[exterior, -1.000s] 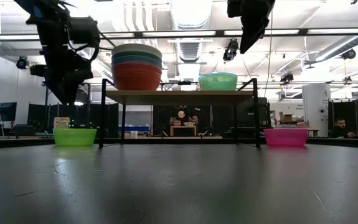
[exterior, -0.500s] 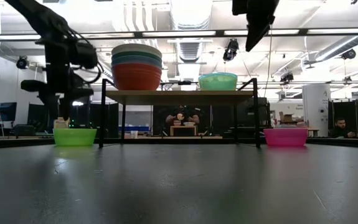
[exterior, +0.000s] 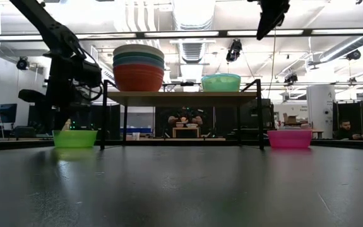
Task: Place and stack bowls onto a shelf
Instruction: Stack the green bowl on top of the small blue bowl on the shelf
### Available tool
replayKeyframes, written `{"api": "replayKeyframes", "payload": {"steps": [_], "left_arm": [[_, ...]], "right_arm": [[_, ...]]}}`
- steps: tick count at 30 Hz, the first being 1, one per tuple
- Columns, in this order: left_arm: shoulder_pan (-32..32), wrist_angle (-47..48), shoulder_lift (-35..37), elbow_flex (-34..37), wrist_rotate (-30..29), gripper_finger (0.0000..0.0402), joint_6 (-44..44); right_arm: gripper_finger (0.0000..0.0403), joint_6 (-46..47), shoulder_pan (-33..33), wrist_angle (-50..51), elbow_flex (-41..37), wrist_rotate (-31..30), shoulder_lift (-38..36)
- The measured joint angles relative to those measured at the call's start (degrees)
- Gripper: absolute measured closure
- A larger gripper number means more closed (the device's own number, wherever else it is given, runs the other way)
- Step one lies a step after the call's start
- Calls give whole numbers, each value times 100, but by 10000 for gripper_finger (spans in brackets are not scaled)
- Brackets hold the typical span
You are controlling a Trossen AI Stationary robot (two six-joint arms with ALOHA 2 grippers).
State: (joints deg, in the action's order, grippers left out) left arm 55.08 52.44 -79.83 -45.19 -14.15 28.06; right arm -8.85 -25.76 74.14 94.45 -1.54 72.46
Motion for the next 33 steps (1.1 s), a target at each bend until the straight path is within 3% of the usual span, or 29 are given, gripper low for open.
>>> {"api": "replayKeyframes", "payload": {"steps": [5,13,27,33], "left_arm": [[71,-170,-222,0,169,302,159],[97,-184,-272,2,177,391,162],[206,-532,-64,76,289,401,485],[221,-915,4,108,192,401,1143]], "right_arm": [[259,67,0,65,0,0,-148],[259,157,0,67,0,0,-301],[259,366,0,264,-22,4,-309],[259,443,0,261,-66,4,-309]]}}
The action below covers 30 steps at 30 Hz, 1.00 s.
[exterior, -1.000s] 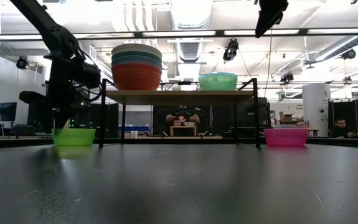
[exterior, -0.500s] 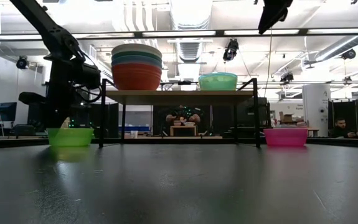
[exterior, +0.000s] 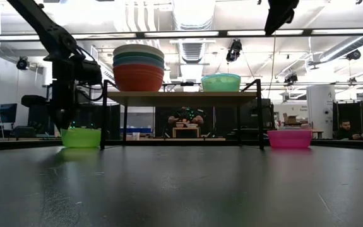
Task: Place and stack bowls onto a shelf
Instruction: Stack the green bowl on top of the small blue bowl on the shelf
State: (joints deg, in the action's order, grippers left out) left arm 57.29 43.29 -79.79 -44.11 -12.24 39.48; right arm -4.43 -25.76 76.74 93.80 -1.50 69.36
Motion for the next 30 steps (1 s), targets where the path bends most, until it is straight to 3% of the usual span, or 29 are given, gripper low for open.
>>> {"api": "replayKeyframes", "payload": {"steps": [17,30], "left_arm": [[-1,-330,528,6,-160,401,650],[-78,-879,1171,6,-906,401,1515]], "right_arm": [[259,-71,1,12,-201,2,7],[259,-176,1,65,-201,2,7]]}}
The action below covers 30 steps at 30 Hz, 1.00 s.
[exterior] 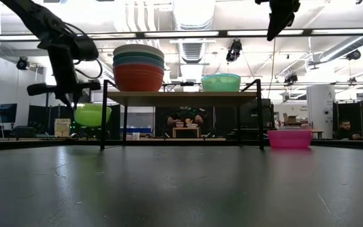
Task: Place and stack bowls onto a shelf
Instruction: Stack the green bowl on top of the small blue bowl on the shelf
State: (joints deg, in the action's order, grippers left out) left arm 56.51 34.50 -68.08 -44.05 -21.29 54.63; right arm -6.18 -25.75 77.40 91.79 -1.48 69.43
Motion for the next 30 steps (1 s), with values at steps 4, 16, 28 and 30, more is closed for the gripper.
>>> {"api": "replayKeyframes", "payload": {"steps": [4,16,28,30], "left_arm": [[-48,-296,144,0,-219,401,405],[-71,-1540,826,-2,-805,401,1553],[-447,-4984,1016,-163,979,401,-163],[-514,-4775,945,-350,1427,401,-344]], "right_arm": [[259,-3,1,0,0,0,0],[259,89,1,-4,0,0,0],[259,258,0,-10,0,0,0],[259,257,1,-10,0,14,0]]}}
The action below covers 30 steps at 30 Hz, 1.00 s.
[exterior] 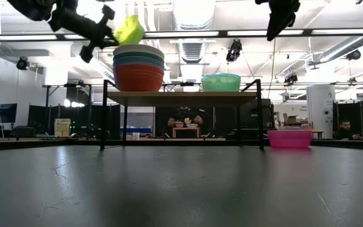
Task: Place and stack bowls onto a shelf
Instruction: Stack the green bowl on top of the small blue bowl on the shelf
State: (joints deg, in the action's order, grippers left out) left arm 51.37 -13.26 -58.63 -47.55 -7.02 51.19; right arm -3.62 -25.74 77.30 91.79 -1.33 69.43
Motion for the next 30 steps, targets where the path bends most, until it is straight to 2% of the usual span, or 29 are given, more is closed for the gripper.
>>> {"api": "replayKeyframes", "payload": {"steps": [3,9,18,24,30], "left_arm": [[-221,337,-146,-333,629,401,-484],[-859,1147,-524,-1189,782,401,-1684],[-1578,4862,-1513,-3309,1109,401,-2884],[-2326,6348,-2150,-4453,1122,401,-3529],[-3050,7012,-2776,-5190,1281,402,-3759]], "right_arm": [[259,-30,0,-2,0,38,0],[260,-97,8,-68,0,575,0],[280,-347,557,-339,0,1765,0],[275,-147,1227,-786,0,1787,0],[242,36,1799,-1366,0,1786,0]]}}
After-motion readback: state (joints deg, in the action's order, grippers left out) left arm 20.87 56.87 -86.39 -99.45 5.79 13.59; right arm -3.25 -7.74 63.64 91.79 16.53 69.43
